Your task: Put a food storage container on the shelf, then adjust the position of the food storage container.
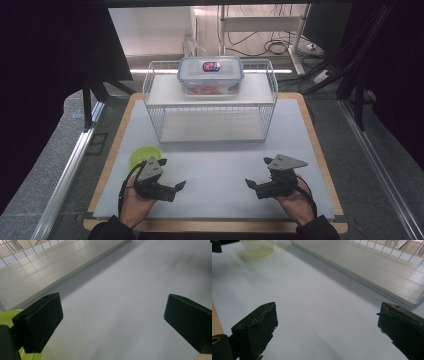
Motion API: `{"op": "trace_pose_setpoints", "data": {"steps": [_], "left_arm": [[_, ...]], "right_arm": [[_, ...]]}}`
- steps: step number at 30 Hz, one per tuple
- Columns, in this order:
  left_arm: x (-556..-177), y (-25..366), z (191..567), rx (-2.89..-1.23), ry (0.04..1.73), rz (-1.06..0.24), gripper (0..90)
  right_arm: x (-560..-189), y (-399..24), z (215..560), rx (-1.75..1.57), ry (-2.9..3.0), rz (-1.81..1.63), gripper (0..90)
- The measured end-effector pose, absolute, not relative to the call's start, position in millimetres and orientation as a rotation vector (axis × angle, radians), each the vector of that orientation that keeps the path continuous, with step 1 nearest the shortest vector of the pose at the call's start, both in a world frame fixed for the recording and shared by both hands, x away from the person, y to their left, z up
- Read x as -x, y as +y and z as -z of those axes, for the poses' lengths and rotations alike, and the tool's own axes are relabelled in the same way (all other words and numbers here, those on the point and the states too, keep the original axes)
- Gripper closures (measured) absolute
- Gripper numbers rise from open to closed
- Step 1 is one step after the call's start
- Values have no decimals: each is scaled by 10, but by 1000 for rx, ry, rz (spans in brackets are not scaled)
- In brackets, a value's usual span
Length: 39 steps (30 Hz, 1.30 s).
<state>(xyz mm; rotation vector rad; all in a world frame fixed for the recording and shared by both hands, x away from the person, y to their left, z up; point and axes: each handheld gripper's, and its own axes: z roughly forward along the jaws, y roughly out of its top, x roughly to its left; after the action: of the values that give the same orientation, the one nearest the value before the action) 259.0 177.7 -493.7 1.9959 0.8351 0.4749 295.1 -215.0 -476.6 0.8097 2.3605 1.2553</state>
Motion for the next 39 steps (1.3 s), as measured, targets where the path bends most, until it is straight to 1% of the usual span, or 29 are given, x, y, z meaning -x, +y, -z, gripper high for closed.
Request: {"op": "trace_pose_setpoints", "data": {"steps": [4,9,12,14,15,16,17,18,19,22,25,26,35,39], "left_arm": [[-2599,1781,4945,-2004,846,-454,45],[-2615,1805,4930,-2008,878,-442,35],[-2625,1862,4902,-2004,927,-465,89],[-2618,1917,4877,-2001,938,-497,170],[-2618,1917,4877,-2001,938,-497,238],[-2616,1991,4850,-1980,949,-500,337],[-2617,2030,4838,-1961,963,-501,410],[-2621,2073,4825,-1949,980,-499,461],[-2626,2114,4813,-1941,994,-495,552],[-2647,2237,4792,-1930,1036,-510,752],[-2673,2354,4793,-1930,1069,-521,875],[-2681,2393,4795,-1929,1078,-530,898],[-2739,2871,4777,-1856,1225,-602,900],[-2767,3085,4834,-1810,1298,-602,900]], "right_arm": [[-2952,-2157,4787,-798,2358,-1234,26],[-2969,-2176,4804,-809,2356,-1218,26],[-2984,-2188,4819,-817,2355,-1214,26],[-2987,-2189,4831,-823,2360,-1203,26],[-2987,-2189,4831,-823,2360,-1203,26],[-2992,-2190,4843,-825,2364,-1196,28],[-2992,-2188,4846,-828,2367,-1192,28],[-2994,-2186,4852,-826,2367,-1192,29],[-2995,-2184,4854,-826,2368,-1189,30],[-2995,-2180,4860,-823,2371,-1178,33],[-2997,-2175,4871,-822,2376,-1171,36],[-2998,-2174,4874,-819,2376,-1167,37],[-3004,-2170,4893,-820,2385,-1153,42],[-3002,-2162,4898,-814,2389,-1145,44]]}}
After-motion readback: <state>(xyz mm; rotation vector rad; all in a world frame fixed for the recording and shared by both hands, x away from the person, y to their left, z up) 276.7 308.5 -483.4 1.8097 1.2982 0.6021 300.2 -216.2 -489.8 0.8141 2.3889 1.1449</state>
